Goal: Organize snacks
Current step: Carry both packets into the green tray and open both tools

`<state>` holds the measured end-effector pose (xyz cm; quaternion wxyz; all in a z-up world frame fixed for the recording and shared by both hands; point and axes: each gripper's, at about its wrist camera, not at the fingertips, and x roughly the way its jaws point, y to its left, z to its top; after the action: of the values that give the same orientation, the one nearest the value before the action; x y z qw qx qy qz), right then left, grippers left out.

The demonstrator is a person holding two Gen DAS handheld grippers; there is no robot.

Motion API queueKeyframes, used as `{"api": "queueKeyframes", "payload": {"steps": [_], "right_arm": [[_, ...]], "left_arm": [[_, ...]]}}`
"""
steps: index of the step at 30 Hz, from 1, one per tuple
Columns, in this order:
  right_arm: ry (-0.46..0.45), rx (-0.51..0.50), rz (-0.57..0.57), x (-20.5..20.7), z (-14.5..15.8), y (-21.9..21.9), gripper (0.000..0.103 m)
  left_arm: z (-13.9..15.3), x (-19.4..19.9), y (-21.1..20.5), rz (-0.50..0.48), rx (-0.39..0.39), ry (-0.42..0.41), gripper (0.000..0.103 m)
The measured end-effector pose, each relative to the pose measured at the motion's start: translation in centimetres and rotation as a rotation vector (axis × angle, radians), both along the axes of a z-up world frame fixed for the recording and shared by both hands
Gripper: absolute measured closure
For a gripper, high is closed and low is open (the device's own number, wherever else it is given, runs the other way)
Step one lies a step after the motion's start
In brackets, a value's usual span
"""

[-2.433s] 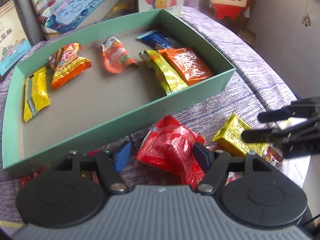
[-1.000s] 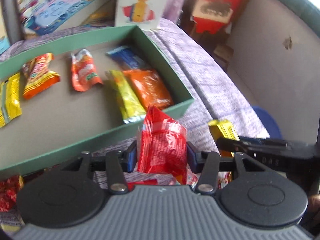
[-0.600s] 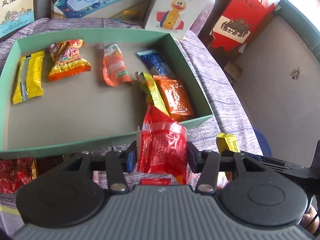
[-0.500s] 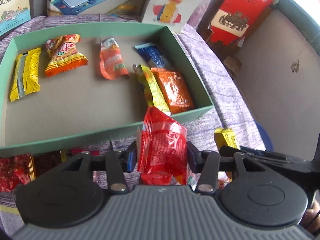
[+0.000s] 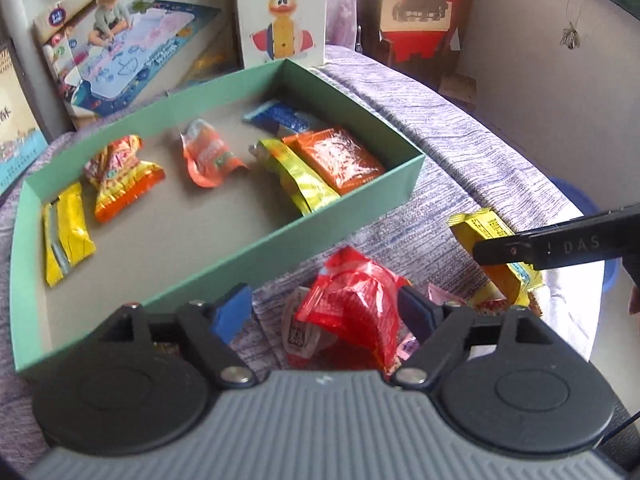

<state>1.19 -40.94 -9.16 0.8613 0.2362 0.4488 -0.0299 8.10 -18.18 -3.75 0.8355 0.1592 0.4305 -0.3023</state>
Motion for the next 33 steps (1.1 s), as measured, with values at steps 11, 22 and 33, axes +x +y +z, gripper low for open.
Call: {"api": "queueKeyframes", "payload": {"steps": [11,22,33], "right_arm": [[-0.013,0.042,-0.048,-0.9,-0.8,-1.7,0.056],[-0.014,0.074,-0.088,-1.8,-2.0,-3.4,0.056],[-0.036,0.034,-0.102,-2.0,-0.5,-3.2,0.056]], "left_arm": [[-1.3,-1.1,-6.6,-0.209,0.019,0.091,0.060],[-2.8,0.2,-8.0,-0.119,0.061,0.159,0.031],[-3.0,-1.4,-8.9,-0.109,0.070,0.103,0.063]]}}
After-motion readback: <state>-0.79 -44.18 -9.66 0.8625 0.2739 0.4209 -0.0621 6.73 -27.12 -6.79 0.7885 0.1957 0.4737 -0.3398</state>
